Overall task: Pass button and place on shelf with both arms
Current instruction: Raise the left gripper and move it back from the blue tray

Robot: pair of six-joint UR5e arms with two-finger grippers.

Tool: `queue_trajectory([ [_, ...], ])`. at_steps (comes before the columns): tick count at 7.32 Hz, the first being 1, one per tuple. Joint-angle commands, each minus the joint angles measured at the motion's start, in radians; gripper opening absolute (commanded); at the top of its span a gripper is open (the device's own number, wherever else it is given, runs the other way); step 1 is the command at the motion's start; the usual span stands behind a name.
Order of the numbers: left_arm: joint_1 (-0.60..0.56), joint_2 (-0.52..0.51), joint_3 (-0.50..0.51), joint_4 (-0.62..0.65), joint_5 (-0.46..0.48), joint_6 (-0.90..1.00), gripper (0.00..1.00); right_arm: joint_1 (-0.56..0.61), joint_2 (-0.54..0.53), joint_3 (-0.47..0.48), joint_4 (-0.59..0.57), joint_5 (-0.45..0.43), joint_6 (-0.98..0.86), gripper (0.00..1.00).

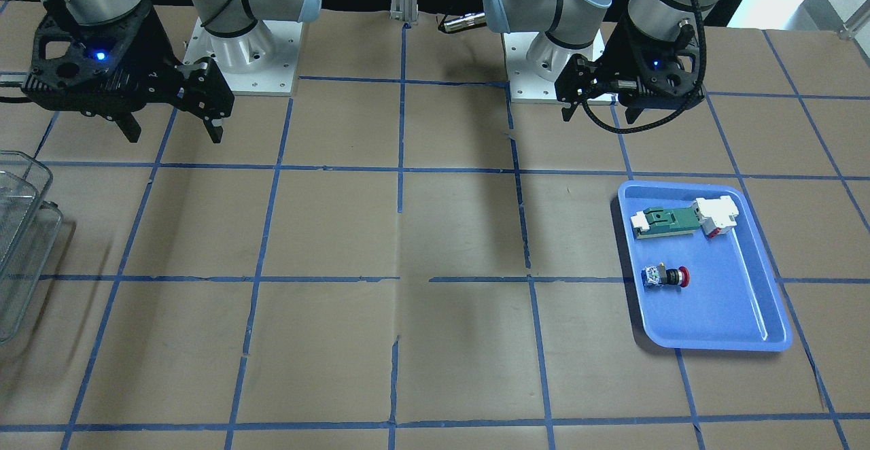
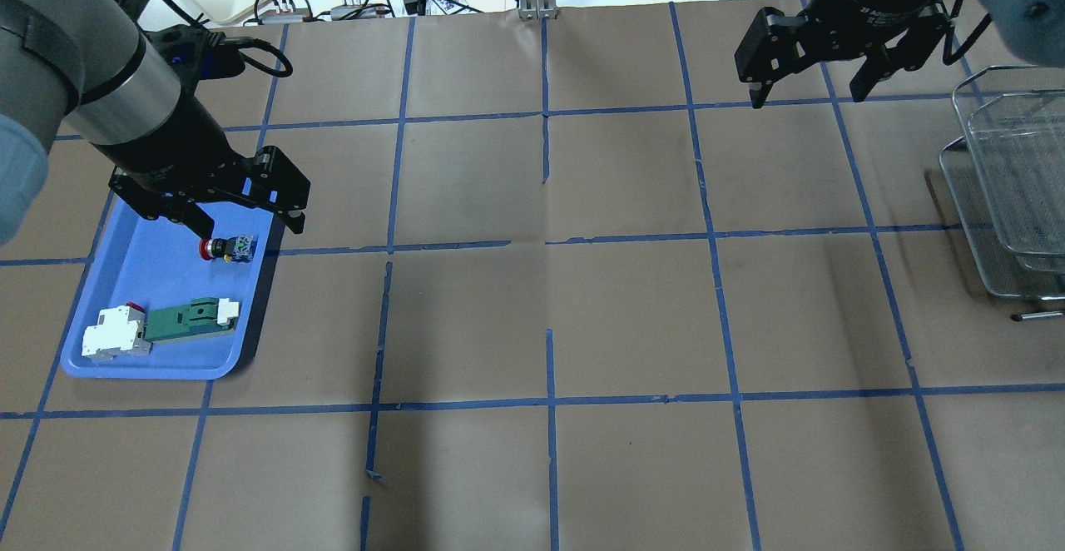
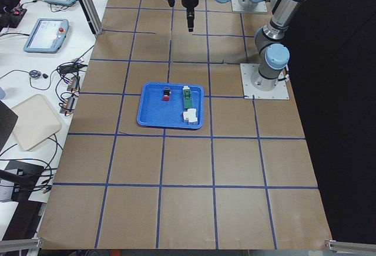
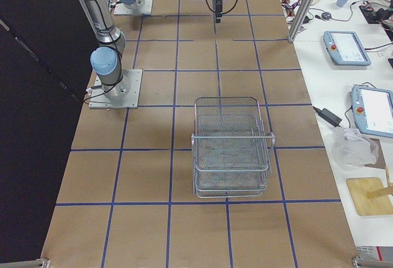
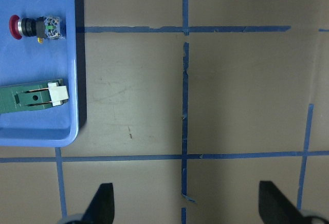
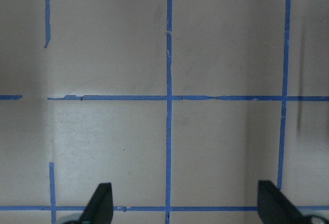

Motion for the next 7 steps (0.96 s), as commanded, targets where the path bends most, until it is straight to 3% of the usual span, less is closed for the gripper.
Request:
queue_trajectory([
  [1,0.004,-0.002,-0.009,0.011,0.001,0.0,1.0,0.0,-0.001,0.005,-0.005,0.0,0.0,1.0],
  [3,0.05,-0.009,0.011,0.013,0.001,-0.082,1.0,0.0,-0.001,0.006,-0.005,0.0,-0.002,1.0],
  [7,0.41,-0.06,-0.009,0.124,-0.013,-0.332,1.0,0.0,-0.004,0.008,-0.009,0.0,0.0,1.0],
])
